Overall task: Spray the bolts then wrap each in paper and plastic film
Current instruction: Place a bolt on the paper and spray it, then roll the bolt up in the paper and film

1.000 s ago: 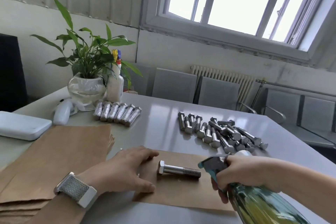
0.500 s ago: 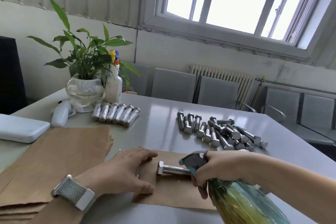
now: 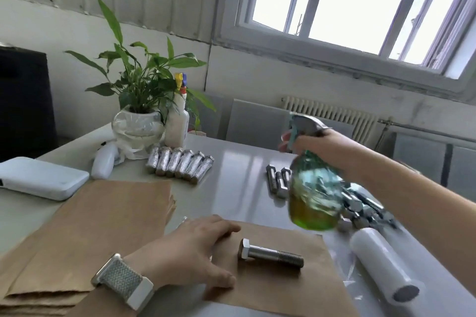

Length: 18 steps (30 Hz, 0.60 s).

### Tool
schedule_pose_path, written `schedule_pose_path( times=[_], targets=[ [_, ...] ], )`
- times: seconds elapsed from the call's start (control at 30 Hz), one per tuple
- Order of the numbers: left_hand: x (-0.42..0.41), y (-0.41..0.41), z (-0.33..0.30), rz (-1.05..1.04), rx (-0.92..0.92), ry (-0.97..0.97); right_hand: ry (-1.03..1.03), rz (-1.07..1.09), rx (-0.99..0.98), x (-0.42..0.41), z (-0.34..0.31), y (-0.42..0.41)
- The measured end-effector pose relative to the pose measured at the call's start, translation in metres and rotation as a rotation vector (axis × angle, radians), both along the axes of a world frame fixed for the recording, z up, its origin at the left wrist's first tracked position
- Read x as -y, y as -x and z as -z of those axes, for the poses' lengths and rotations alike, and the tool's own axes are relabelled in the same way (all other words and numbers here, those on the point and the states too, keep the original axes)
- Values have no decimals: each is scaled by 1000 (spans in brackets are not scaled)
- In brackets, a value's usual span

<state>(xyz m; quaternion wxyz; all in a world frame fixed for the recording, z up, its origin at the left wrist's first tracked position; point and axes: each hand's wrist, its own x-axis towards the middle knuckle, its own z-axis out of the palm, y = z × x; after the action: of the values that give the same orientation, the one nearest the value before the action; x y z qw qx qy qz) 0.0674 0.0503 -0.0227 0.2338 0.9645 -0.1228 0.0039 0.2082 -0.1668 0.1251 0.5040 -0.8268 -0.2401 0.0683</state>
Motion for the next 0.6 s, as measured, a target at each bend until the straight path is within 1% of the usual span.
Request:
schedule_pose_path(
  times=[0.1, 0.2, 0.3, 0.37, 0.43, 0.47, 0.53, 0.6],
  targets=[
    [-1, -1, 1, 5, 14, 2, -239, 76, 90, -43, 18, -36],
    [-3, -4, 4, 3, 21, -8, -292, 217, 162, -79, 48, -66],
    [-3, -7, 8, -1, 28, 5, -339, 281, 191, -98, 77, -87],
    [-5, -9, 10, 1, 29, 17, -341, 325, 211, -103, 86, -99],
    [-6, -11, 11, 2, 31, 9, -330, 315, 201, -108, 87, -108],
    [-7, -11, 12, -1, 34, 3, -294, 301, 201, -108, 89, -111],
    [-7, -11, 11, -3, 38, -8, -160, 280, 215, -105, 92, -112],
    [-7, -11, 9, -1, 29, -1, -76, 231, 170, -98, 92, -110]
  ],
)
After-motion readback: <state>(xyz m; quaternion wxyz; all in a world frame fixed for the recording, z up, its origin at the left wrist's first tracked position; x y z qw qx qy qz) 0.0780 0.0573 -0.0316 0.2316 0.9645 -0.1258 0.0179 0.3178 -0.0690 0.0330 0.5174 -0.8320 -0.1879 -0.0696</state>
